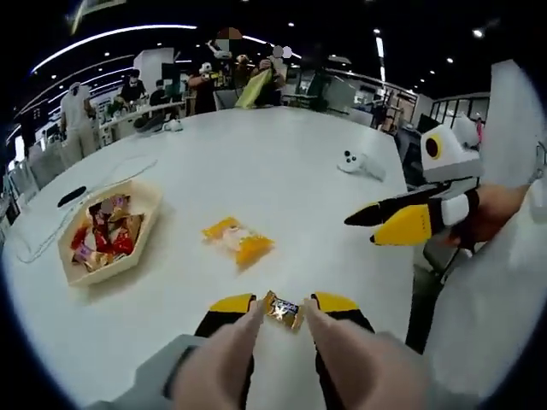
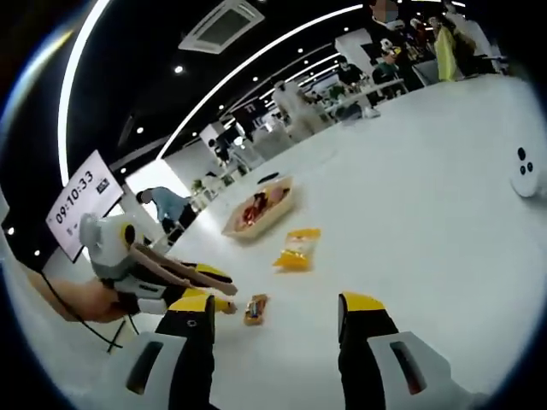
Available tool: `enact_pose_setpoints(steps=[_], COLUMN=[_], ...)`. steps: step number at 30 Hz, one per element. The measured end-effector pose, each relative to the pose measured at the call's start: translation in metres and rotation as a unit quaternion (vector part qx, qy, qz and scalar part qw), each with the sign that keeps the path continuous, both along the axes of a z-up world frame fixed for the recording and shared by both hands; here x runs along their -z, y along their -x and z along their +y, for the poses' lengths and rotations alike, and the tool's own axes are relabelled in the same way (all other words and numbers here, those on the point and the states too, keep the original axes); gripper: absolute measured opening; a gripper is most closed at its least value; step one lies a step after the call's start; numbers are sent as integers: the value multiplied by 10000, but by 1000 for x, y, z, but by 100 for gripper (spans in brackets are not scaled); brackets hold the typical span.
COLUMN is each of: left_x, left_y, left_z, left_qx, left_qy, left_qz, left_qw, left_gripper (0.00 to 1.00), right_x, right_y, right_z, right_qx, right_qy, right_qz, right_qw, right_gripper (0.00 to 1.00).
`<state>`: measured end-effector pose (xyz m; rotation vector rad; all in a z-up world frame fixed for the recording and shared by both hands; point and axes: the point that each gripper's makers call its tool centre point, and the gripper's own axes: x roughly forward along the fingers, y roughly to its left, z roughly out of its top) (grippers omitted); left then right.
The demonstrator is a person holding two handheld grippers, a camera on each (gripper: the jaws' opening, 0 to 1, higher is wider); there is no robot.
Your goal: Place the target food into the container with the food tongs after gripping and lifting it, then release it inside without dropping or visibly crushing the food.
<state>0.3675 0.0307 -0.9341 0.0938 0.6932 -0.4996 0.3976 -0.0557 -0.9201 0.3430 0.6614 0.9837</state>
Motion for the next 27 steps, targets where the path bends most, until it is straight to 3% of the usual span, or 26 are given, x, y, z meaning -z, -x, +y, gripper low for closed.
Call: enact_pose_setpoints(steps=[3,10,16,27], left_x=[3,15,25,29], left_y=[-4,-9,-5,-9], left_z=[-3,-10,-11,-9], left_qx=[378,868,929,971], left_qy=[-297,-538,-646,-642], left_qz=[-51,175,342,275], left_qw=[9988,9946,9930,9928], left_gripper=[24,24,24,22], right_x=[1,1,-1,3], right_y=[0,-3,1,-3], right_z=[-1,-7,-3,3], right_qx=[42,174,62,73], right_qy=[12,-25,-42,-28], right_qz=[17,54,-12,77], right_qw=[10000,9998,10000,9999], right_gripper=[58,58,58,58])
